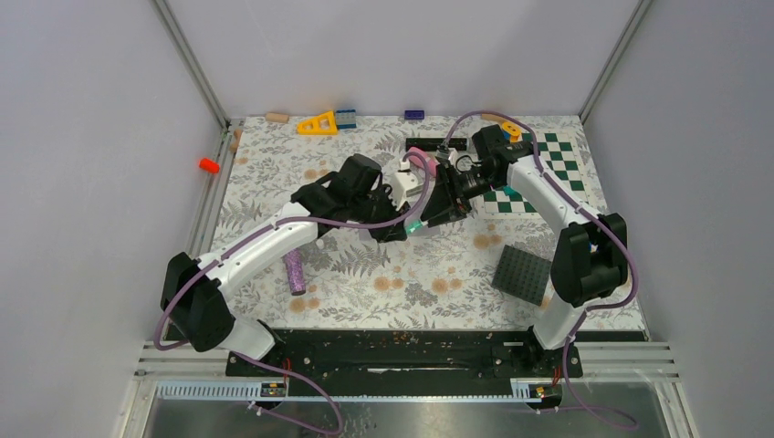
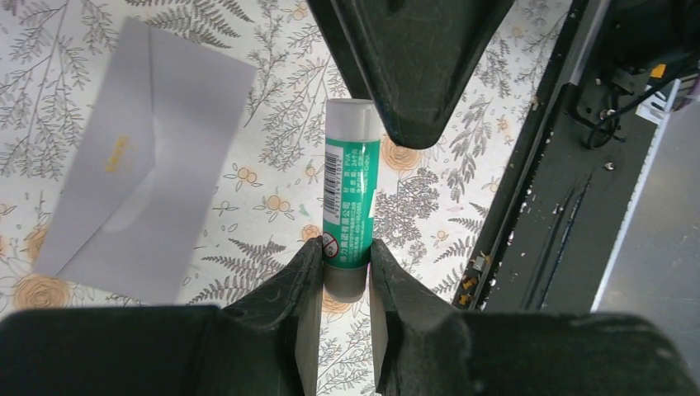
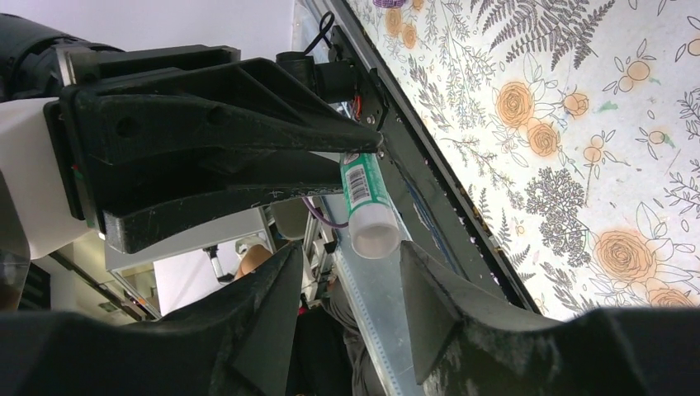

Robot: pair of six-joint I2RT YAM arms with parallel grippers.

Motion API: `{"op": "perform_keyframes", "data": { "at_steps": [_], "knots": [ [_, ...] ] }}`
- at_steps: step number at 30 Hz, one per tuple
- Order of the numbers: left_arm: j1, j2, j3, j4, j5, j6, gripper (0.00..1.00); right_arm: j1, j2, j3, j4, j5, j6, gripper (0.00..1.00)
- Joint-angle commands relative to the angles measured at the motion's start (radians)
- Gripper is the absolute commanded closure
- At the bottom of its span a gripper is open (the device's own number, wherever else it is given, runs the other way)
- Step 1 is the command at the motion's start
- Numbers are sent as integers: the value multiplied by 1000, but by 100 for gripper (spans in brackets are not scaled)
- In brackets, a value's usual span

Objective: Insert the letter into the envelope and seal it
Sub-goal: Screw the solid glue.

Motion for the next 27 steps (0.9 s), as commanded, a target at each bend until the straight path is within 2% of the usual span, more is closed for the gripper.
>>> {"op": "perform_keyframes", "data": {
  "at_steps": [1,5,18,23,27],
  "knots": [
    [-6,-10,2,48,-78,12,95,0,6,2,22,-9,56,48],
    [-6,-8,1,49,-71,10,95,0,8,-3,38,-3,61,52],
    [-11,-13,-4,49,-38,11,96,0,32,14,49,24,61,52],
    [-13,-9,-4,49,-35,11,96,0,33,15,51,17,59,58],
    [-13,-7,-4,49,-31,11,96,1,34,17,49,9,52,68]
  ]
}}
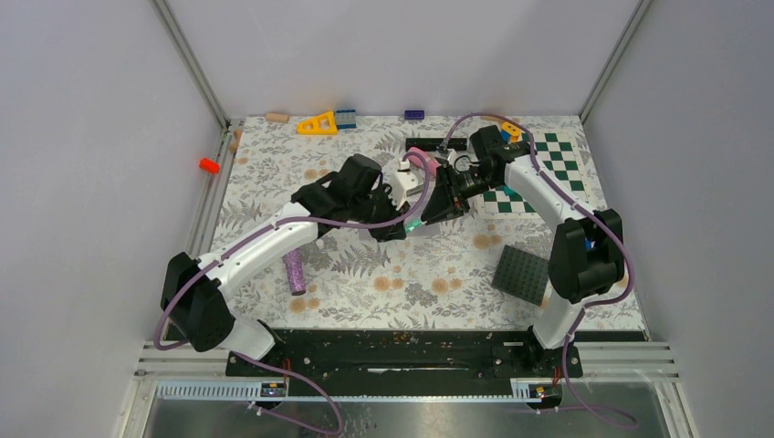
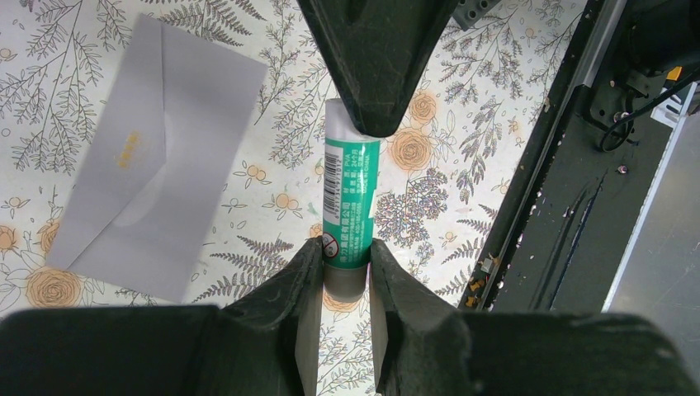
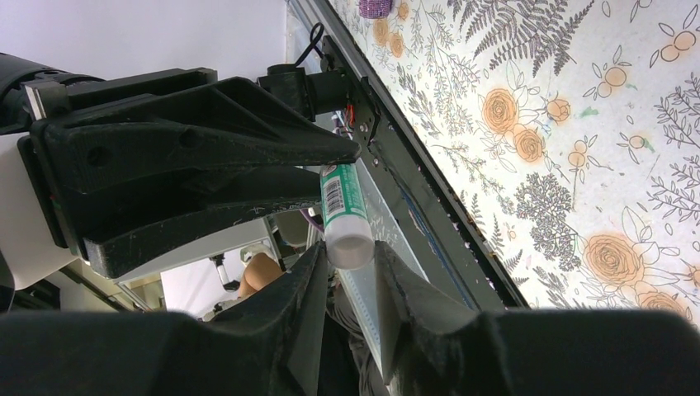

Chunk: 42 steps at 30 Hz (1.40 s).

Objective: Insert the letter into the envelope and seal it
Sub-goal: Screw the solid glue.

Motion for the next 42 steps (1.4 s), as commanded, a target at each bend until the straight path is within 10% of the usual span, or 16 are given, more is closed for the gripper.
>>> {"op": "perform_keyframes", "data": {
  "at_steps": [1,17,29,35,42],
  "knots": [
    [-5,-7,-5,44,21,10,96,1,1,21,4,-15,-3,70],
    [19,38,30,-83,551,56,95,13,-81,74,-355,-3,-687,74],
    [60,156,55,-111,845,10,93,38,-342,-161,-118,20,-799,68],
    [74,156,64,-112,832,-3,93,50,-430,-245,26,103,-680,37],
    [67,49,12,-1,462,-52,93,-3,-311,-135,-16,28,-384,34]
  ]
}}
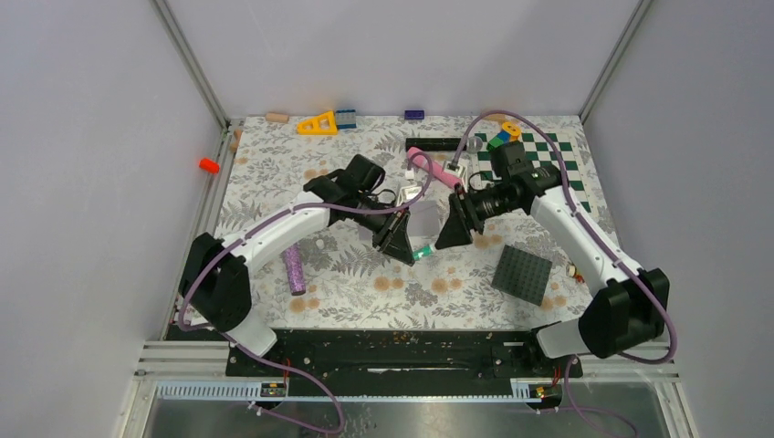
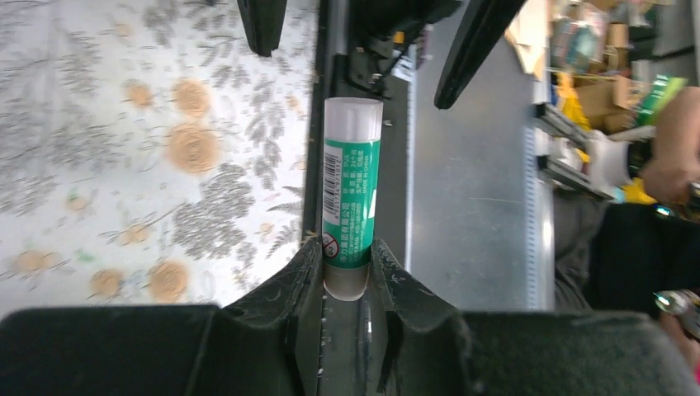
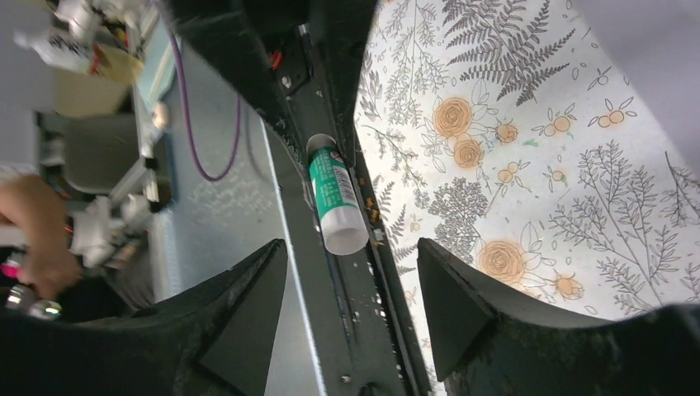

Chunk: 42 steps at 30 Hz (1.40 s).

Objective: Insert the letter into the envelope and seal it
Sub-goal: Screw the solid glue.

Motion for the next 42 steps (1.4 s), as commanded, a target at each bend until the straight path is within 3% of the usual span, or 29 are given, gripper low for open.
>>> {"op": "perform_keyframes", "data": {
  "at_steps": [1,11,19,32,42],
  "knots": [
    [-5,-111,-16,107,-242,-23,93,-46,88,90,19,-68,239,34],
    [-82,-146,-60,189,-692,-15,94,-67,245,88,103,-33,530,34],
    [-123,-116,-65,231,-886,-24,94,-67,329,116,110,2,591,38],
    [-174,-76,-52,219,-921,-6,95,-72,408,161,111,-34,606,45],
    [-176,-79,-52,218,-919,-8,95,-75,430,156,112,-32,597,64]
  ]
}}
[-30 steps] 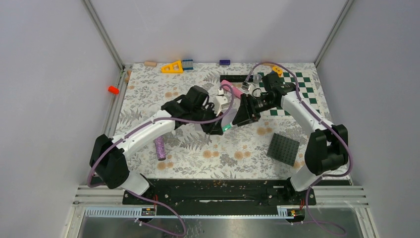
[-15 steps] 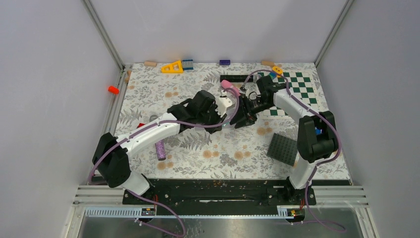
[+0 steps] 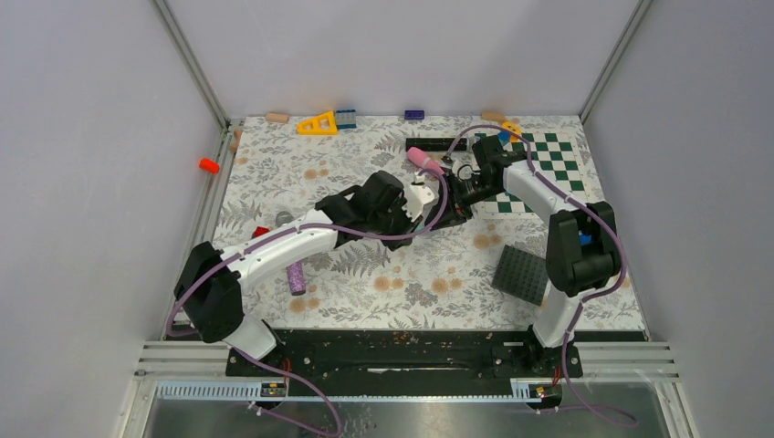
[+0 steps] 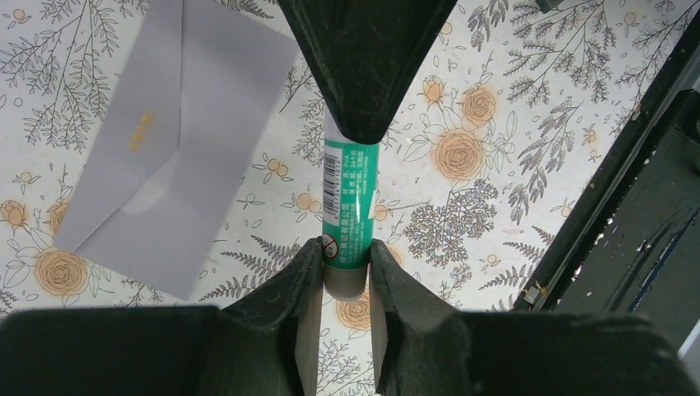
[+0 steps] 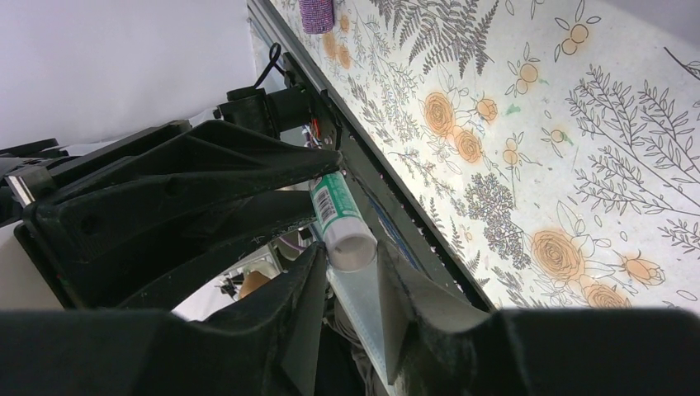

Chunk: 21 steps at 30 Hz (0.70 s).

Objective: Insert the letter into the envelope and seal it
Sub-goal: Screw the solid glue.

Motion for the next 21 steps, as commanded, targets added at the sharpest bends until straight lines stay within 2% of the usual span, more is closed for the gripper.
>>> {"op": "perform_keyframes", "data": {
  "at_steps": [1,7,11,16,21],
  "knots": [
    [-1,-5,13,39,-23,9,95,-8,7,28,-4,-25,0,65],
    [-1,-6,11,34,20,10,95,-7,11,29,-4,-63,-27,72],
    [7,-2,20,1,201,14,95,-7,-22,24,-8,-113,-111,79],
    [42,17,43,-51,431,15,95,-7,-99,30,-89,-127,-322,80],
    [126,46,63,-76,665,-8,95,-7,-159,33,-209,-108,-541,79]
  ]
}}
